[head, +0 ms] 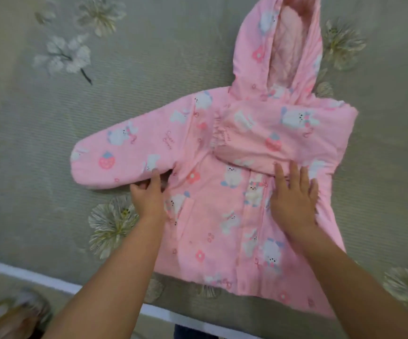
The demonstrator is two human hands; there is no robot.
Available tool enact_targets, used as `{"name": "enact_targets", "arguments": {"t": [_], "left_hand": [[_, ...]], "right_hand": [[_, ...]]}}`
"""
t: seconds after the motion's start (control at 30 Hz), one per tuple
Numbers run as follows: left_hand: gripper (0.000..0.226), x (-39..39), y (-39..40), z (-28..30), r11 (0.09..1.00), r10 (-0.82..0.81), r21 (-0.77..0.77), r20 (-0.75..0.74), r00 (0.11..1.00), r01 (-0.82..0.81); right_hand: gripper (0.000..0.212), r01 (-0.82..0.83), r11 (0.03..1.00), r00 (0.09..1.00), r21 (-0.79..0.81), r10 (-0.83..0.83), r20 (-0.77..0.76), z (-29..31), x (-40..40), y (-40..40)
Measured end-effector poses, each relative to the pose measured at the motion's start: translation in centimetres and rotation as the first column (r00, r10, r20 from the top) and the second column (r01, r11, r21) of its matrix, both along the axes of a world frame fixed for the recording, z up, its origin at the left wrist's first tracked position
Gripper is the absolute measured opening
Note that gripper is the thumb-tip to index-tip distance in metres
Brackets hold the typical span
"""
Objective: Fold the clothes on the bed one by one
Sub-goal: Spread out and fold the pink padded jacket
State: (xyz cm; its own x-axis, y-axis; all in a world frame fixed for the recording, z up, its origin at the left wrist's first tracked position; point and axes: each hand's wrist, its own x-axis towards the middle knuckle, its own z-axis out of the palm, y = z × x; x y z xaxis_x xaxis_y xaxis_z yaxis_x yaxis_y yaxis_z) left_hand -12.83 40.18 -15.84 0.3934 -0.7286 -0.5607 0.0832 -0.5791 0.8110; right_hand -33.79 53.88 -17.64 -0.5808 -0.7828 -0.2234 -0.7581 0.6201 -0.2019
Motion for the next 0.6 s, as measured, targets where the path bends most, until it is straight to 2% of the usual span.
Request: {"name": "enact_targets", "arguments": {"t": [0.07,0.1,0.13,0.17,0.2,0.23,0.27,0.3,0.33,0.37,0.4,0.43,0.47,0.5,0.57,0.6], "left_hand": [[0.036,-0.3,-2.2,0.7,0.978,0.203,0.021,-0.335,0.920,-0.208],[0.033,-0.6,-3.0,1.1,0.967,0.233,-0.015,-0.364,0.902,-0.255],[0.035,-1.1,-3.7,1.9,0.969,0.205,-0.081,-0.274,0.940,-0.235],[0.035,-1.7,-4.0,2.6,0.977,0.121,-0.165,-0.093,0.988,-0.136],[0.034,-2.6,-4.2,3.4,0.964,0.007,-0.264,0.135,0.991,0.029],[0.031,-3.7,-3.9,4.2,0.901,-0.100,-0.365,0.349,0.932,0.234],[0.030,-4.8,-3.5,4.8,0.774,-0.221,-0.425,0.513,0.829,0.469],[0.036,-6.1,-3.0,5.2,0.602,-0.348,-0.405,0.643,0.682,0.688],[0.047,-7.2,-2.5,5.2,0.406,-0.480,-0.303,0.732,0.484,0.862],[0.056,-8.4,-1.9,5.1,0.191,-0.608,-0.122,0.764,0.215,0.974],[0.057,-9.4,-1.4,4.9,-0.028,-0.668,0.108,0.738,-0.099,0.994],[0.054,-10.1,-1.2,4.4,-0.207,-0.635,0.274,0.692,-0.343,0.939],[0.049,-10.7,-1.2,4.0,-0.302,-0.602,0.335,0.659,-0.451,0.892],[0.045,-10.8,-1.4,3.8,-0.320,-0.592,0.302,0.676,-0.438,0.898],[0.039,-11.2,-1.9,3.5,-0.182,-0.515,0.070,0.843,-0.155,0.981],[0.041,-11.1,-2.4,3.1,-0.093,-0.431,0.010,0.901,-0.049,0.996]], "right_hand": [[0.059,-0.041,0.998,0.999,0.045,0.041,0.011,0.3,-0.4,0.0],[0.059,-0.066,0.996,0.998,0.060,0.065,0.017,0.7,-0.6,0.1],[0.058,-0.092,0.993,0.996,0.080,0.090,0.022,1.2,-0.8,0.0],[0.058,-0.126,0.986,0.992,0.114,0.123,0.027,1.6,-1.1,-0.1],[0.059,-0.163,0.975,0.987,0.153,0.159,0.035,2.1,-1.5,-0.3],[0.057,-0.195,0.966,0.980,0.172,0.183,0.079,2.5,-1.9,-0.4],[0.055,-0.181,0.973,0.972,0.145,0.155,0.174,2.8,-2.4,-0.5],[0.051,-0.100,0.992,0.955,0.082,0.072,0.289,3.4,-3.1,-0.6],[0.045,0.015,0.999,0.919,0.031,-0.026,0.394,4.1,-3.8,-0.5],[0.040,0.135,0.991,0.876,0.001,-0.119,0.468,4.7,-4.6,-0.3],[0.034,0.235,0.972,0.845,-0.027,-0.191,0.500,5.2,-5.4,0.0],[0.030,0.326,0.943,0.818,-0.065,-0.247,0.519,5.6,-6.2,0.2],[0.028,0.411,0.904,0.797,-0.116,-0.294,0.528,6.0,-7.2,0.3],[0.026,0.478,0.862,0.774,-0.168,-0.323,0.545,6.4,-8.0,0.2],[0.025,0.525,0.808,0.774,-0.267,-0.323,0.545,7.3,-9.8,-0.9],[0.027,0.525,0.792,0.783,-0.312,-0.306,0.542,7.6,-10.6,-2.0]]}}
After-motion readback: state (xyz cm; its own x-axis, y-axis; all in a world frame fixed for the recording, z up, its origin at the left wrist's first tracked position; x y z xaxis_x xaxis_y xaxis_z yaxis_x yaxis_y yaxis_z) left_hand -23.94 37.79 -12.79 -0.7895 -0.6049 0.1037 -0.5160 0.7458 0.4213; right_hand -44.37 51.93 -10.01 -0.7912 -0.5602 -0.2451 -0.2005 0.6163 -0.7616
